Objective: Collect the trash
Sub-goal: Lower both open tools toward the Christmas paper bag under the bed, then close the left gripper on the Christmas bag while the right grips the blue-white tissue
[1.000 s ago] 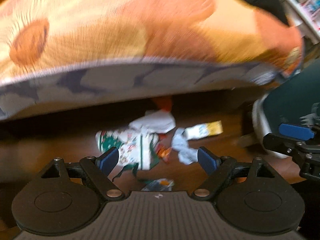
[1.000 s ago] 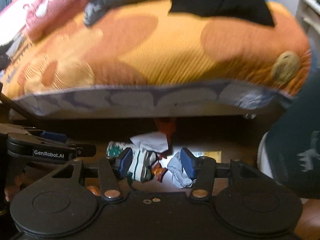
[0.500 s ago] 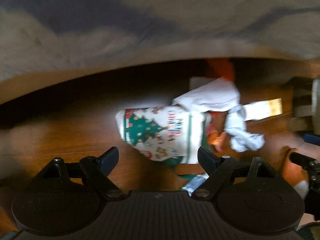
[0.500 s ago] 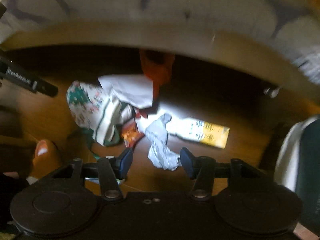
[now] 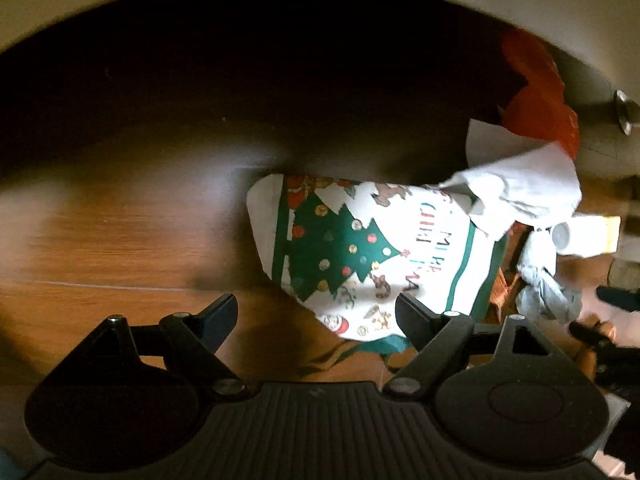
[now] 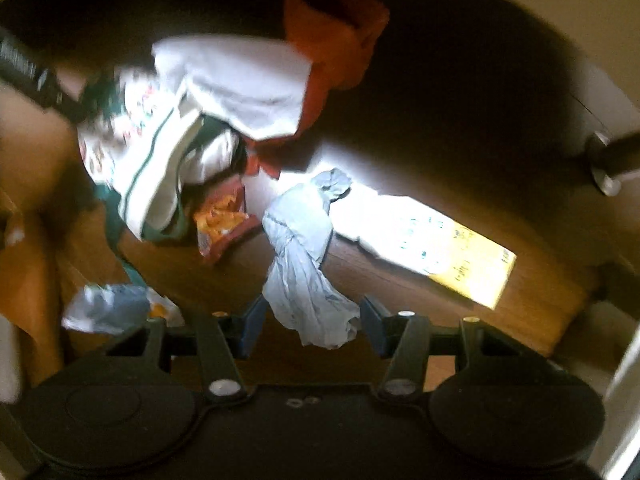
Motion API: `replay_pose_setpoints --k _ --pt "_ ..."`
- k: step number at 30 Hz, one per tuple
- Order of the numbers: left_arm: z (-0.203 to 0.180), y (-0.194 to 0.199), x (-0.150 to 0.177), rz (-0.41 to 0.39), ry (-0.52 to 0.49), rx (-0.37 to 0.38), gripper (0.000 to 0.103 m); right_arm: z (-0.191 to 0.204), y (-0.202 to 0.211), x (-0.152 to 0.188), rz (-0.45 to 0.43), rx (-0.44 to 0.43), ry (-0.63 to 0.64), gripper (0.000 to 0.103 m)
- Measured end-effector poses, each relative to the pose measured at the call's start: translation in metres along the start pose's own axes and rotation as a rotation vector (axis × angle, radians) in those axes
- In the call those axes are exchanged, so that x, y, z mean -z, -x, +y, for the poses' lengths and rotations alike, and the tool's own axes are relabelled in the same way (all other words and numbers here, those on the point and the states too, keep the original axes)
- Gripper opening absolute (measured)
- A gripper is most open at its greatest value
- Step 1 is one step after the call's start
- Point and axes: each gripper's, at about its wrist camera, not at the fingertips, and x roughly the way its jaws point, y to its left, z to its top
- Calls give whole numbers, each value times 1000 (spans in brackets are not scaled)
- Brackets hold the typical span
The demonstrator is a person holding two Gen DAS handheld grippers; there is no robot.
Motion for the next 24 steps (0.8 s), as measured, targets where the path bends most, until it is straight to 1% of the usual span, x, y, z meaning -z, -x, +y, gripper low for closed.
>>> replay_pose_setpoints --k 3,7,9,13,14,15,18,19,21,22,24 --pt "3 -9 -3 -11 3 1 85 11 -17 -4 21 14 83 52" --pt "8 -20 -9 -9 23 49 85 19 -33 -12 38 12 142 52" --pt "11 -24 -13 -8 32 71 72 21 -41 -16 48 6 148 50" --pt "11 -32 -17 -1 40 84 58 24 -50 -20 49 -4 146 49" --pt "11 -33 -16 -4 42 88 50 25 -52 -21 49 -4 142 49" --pt "13 -33 -16 -5 46 92 46 25 -53 -22 47 -4 138 48" --pt "19 -34 -15 -10 92 104 33 27 -58 -23 57 8 141 45" --pt "21 -34 -15 -14 100 107 31 28 -60 -24 65 21 148 38" --pt "23 -32 -14 -23 106 105 22 30 -64 -23 86 44 163 22" --pt "23 -32 -14 -24 103 97 20 31 -64 -22 89 51 160 21" --pt "18 -31 -12 -30 92 84 15 31 -63 -22 89 53 149 20"
